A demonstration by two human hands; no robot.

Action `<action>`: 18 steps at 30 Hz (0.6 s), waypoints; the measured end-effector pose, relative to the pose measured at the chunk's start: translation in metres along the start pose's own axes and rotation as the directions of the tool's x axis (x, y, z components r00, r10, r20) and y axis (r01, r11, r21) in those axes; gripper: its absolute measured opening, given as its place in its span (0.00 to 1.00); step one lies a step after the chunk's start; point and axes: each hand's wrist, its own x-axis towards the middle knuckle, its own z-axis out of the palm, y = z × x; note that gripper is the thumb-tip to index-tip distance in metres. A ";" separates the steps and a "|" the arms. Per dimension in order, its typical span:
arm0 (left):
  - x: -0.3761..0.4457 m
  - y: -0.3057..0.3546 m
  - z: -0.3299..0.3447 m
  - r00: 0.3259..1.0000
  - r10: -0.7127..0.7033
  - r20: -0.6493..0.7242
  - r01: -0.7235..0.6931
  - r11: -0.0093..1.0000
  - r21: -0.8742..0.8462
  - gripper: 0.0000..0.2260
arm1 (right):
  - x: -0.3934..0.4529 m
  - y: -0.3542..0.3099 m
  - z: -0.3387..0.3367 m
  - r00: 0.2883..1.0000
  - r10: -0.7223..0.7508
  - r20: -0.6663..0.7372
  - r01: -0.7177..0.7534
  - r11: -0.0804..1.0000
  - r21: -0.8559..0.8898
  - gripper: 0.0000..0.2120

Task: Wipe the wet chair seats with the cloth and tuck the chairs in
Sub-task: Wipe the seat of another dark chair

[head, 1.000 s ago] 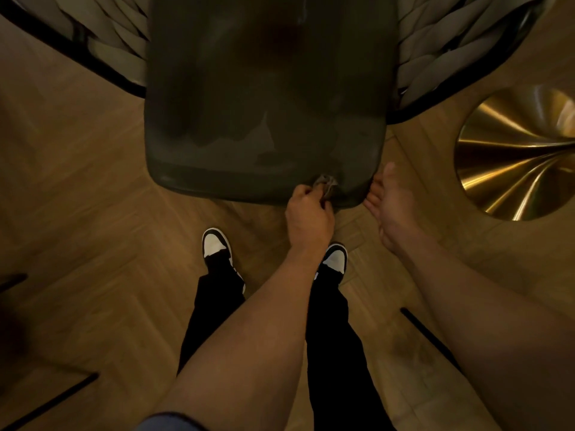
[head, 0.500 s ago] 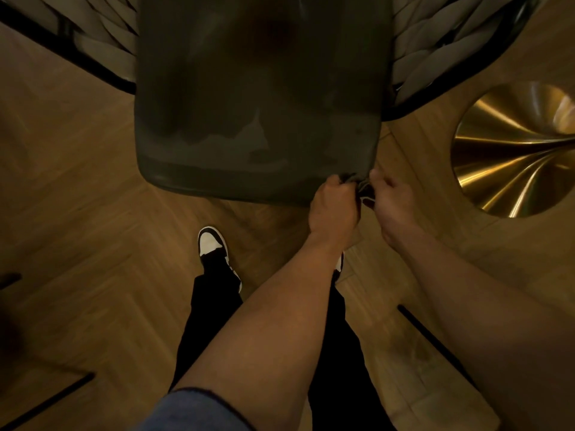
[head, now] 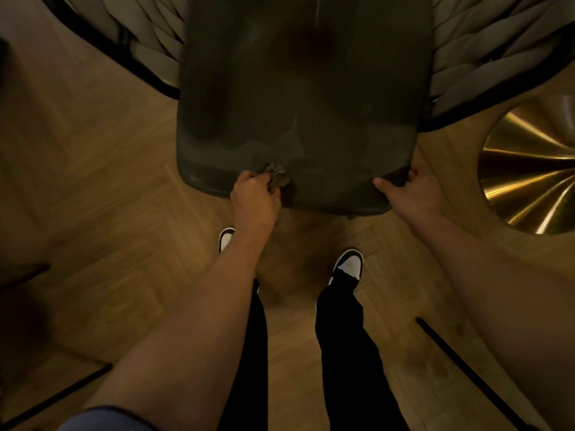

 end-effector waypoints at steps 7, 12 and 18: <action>0.027 -0.053 -0.038 0.992 -0.108 -0.065 0.111 0.992 0.054 0.14 | 0.009 0.006 0.004 1.000 -0.023 -0.017 0.023 0.999 -0.036 0.36; 0.041 -0.080 -0.057 0.976 -0.202 -0.088 0.206 0.977 0.049 0.13 | 0.014 0.011 0.005 1.000 0.002 -0.013 -0.003 0.998 -0.057 0.41; 0.063 -0.112 -0.094 0.915 -0.369 -0.167 0.366 0.929 -0.048 0.10 | 0.019 0.015 0.006 0.999 0.030 -0.024 -0.031 0.998 -0.048 0.42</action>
